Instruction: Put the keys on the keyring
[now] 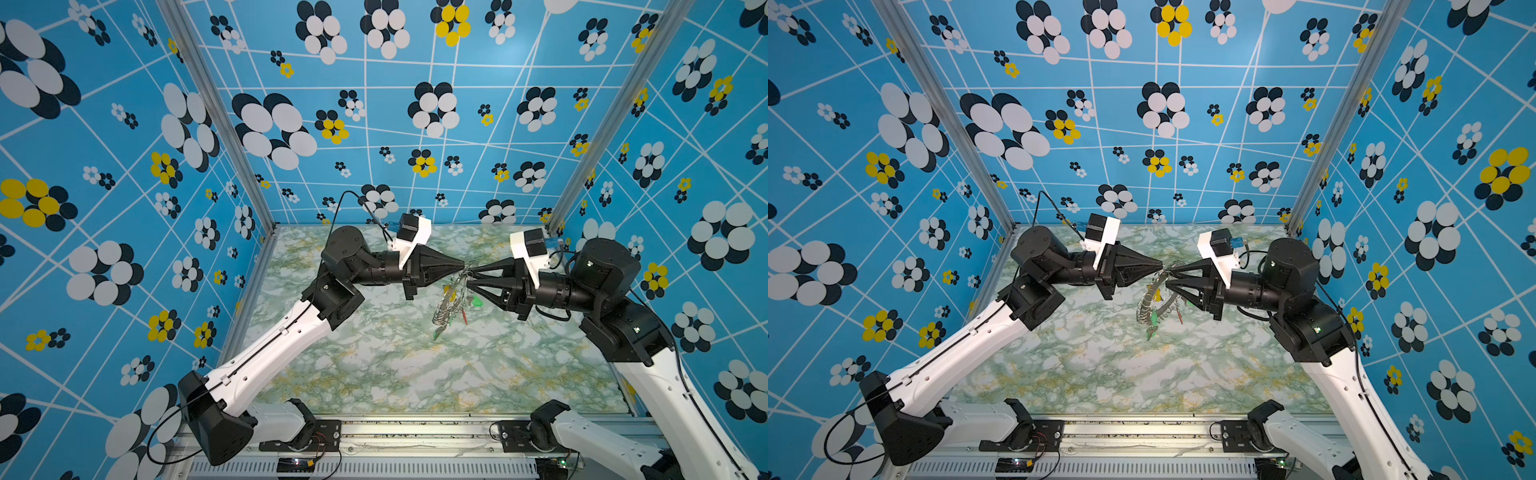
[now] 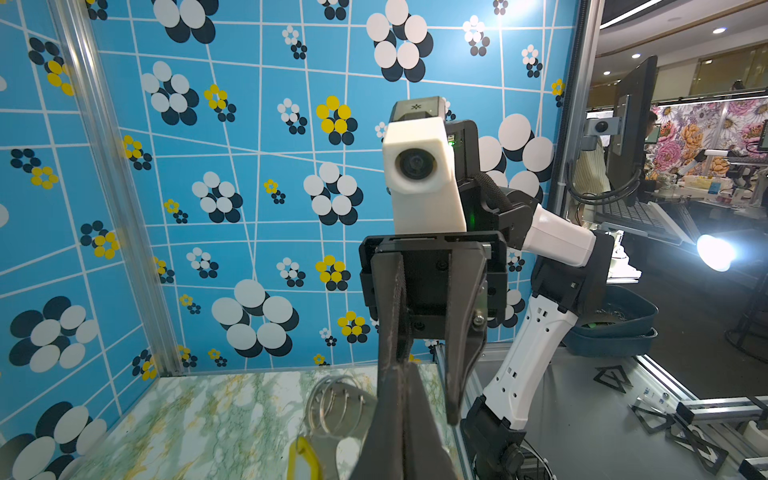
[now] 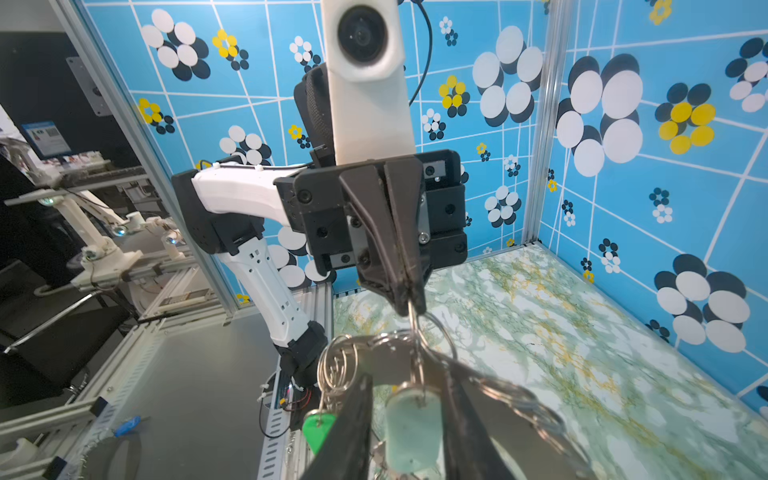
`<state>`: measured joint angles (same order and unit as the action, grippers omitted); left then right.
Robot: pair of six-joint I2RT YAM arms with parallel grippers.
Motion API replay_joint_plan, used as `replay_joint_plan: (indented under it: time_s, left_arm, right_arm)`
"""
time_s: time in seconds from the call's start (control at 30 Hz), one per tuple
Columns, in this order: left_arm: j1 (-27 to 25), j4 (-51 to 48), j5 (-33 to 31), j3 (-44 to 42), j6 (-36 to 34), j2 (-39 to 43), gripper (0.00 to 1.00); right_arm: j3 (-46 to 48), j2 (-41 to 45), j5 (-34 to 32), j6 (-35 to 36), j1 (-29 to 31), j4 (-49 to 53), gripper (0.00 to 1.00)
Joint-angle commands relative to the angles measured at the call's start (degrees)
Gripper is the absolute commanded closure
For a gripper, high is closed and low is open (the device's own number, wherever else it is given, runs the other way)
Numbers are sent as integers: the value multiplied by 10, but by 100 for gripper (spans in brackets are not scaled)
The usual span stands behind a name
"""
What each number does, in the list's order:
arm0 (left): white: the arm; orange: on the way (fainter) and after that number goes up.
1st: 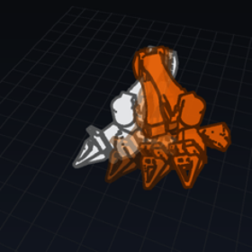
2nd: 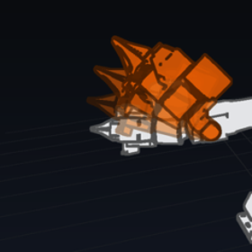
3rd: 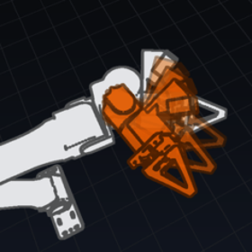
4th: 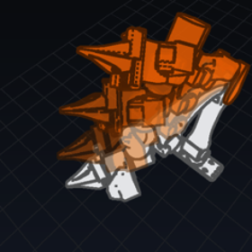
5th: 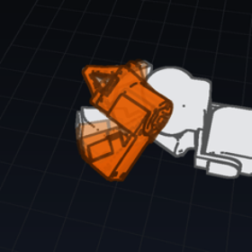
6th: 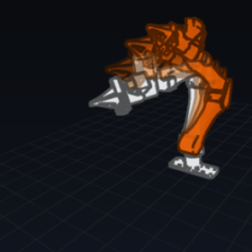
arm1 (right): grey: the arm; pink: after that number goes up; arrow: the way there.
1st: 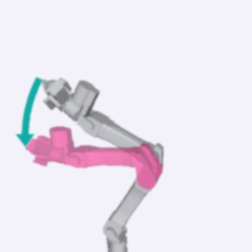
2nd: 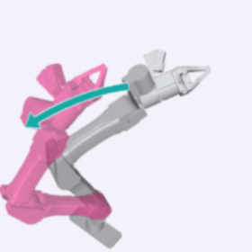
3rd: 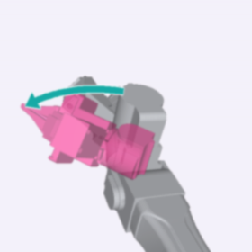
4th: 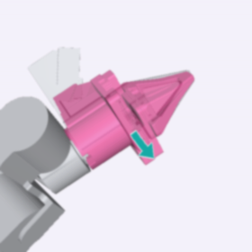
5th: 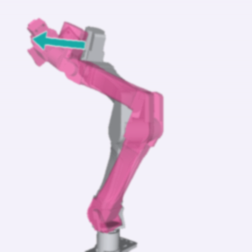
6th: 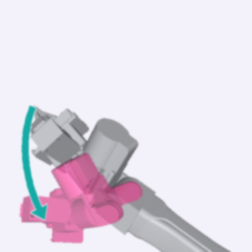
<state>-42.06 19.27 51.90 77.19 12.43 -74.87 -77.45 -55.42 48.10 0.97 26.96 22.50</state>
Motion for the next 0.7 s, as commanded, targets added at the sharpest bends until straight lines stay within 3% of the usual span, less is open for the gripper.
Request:
replay_joint_plan:
  time_s: [0.0, 0.07, 0.17, 0.33, 0.67]
  left_arm:
    - [-3, 31, 0, -3, 2, 19, 100]
    - [-3, 36, -3, -4, 3, 21, 100]
    - [-3, 43, -11, -9, 1, 23, 100]
    - [0, 59, -26, -14, 0, 26, 100]
    - [0, 105, -32, -14, 26, 15, 100]
  right_arm:
    - [2, -2, -2, -5, -2, -21, 83]
    - [2, 0, -1, -7, -2, -19, 93]
    - [3, 1, 1, -8, -3, -14, 99]
    - [14, 5, 6, -16, -2, -8, 100]
    - [65, -10, 51, -99, -1, -108, 98]
